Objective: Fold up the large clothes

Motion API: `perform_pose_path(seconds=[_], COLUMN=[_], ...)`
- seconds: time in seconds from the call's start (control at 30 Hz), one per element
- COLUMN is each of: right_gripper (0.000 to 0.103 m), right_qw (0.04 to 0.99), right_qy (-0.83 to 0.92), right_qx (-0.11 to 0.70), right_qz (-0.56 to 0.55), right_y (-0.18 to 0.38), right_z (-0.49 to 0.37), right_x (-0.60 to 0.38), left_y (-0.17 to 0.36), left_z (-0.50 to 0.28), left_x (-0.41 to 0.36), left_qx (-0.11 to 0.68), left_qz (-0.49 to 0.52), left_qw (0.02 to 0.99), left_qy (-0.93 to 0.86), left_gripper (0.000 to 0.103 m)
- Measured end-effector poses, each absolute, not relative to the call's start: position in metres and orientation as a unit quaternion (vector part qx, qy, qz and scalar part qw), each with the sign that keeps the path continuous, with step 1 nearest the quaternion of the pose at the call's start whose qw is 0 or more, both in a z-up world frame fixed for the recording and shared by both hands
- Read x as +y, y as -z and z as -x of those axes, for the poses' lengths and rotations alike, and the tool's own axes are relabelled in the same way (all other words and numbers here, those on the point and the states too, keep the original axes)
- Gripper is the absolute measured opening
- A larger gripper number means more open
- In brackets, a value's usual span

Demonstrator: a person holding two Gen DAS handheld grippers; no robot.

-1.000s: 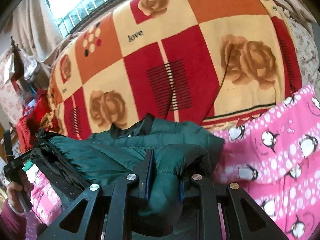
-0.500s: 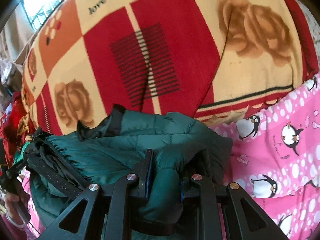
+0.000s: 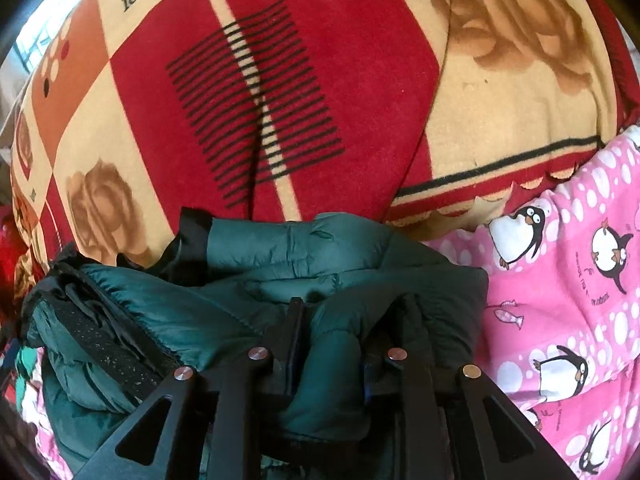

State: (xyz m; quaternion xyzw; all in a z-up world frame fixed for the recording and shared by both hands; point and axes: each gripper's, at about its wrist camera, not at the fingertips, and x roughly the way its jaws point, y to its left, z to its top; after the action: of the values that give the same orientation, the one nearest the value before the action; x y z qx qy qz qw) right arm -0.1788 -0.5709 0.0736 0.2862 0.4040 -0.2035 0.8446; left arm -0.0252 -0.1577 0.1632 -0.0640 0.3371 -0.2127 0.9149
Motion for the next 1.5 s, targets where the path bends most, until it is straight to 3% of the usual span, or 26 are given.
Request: perform_pose_path(seconds=[0.13, 0.23, 0.27, 0.5, 0.87, 1.13, 1.37, 1.5], right_gripper=[0.038, 0.071, 0.076, 0.078, 0.079, 0.082, 0.082, 0.082], right_qw=[0.852, 0.866, 0.871, 0.917, 0.881, 0.878, 0.894, 0.879], right_qy=[0.203, 0.189, 0.187, 0.174, 0.125, 0.135, 0.162, 0.195], right_qx=[0.378, 0.343, 0.333, 0.277, 0.432, 0.433, 0.389, 0.405], right_qz=[-0.300, -0.312, -0.311, -0.230, -0.146, -0.153, -0.153, -0.160], right_y=[-0.090, -0.109, -0.117, -0.170, -0.073, -0.062, -0.099, -0.082], right_z=[0.185, 0.199, 0.204, 0.220, 0.120, 0.114, 0.159, 0.170], right_x=[-0.570, -0.566, -0.563, -0.533, -0.497, -0.503, -0.505, -0.528], left_y=[-0.157, -0.136, -0.128, -0.101, -0.083, -0.073, -0.071, -0.069], left_z=[0.033, 0.036, 0.037, 0.034, 0.004, 0.001, 0.000, 0.001], left_x=[-0.173, -0.198, -0.206, -0.226, -0.230, -0.234, -0.232, -0.230], left_qx=[0.360, 0.388, 0.395, 0.400, 0.421, 0.411, 0.410, 0.407], left_qz=[0.047, -0.002, -0.016, -0.046, -0.048, -0.055, -0.049, -0.042], left_qw=[0.903, 0.894, 0.891, 0.892, 0.889, 0.894, 0.895, 0.897], left_qy=[0.229, 0.226, 0.222, 0.207, 0.175, 0.167, 0.170, 0.167], left_gripper=[0.079, 0.079, 0.079, 0.079, 0.080, 0.083, 0.085, 0.089])
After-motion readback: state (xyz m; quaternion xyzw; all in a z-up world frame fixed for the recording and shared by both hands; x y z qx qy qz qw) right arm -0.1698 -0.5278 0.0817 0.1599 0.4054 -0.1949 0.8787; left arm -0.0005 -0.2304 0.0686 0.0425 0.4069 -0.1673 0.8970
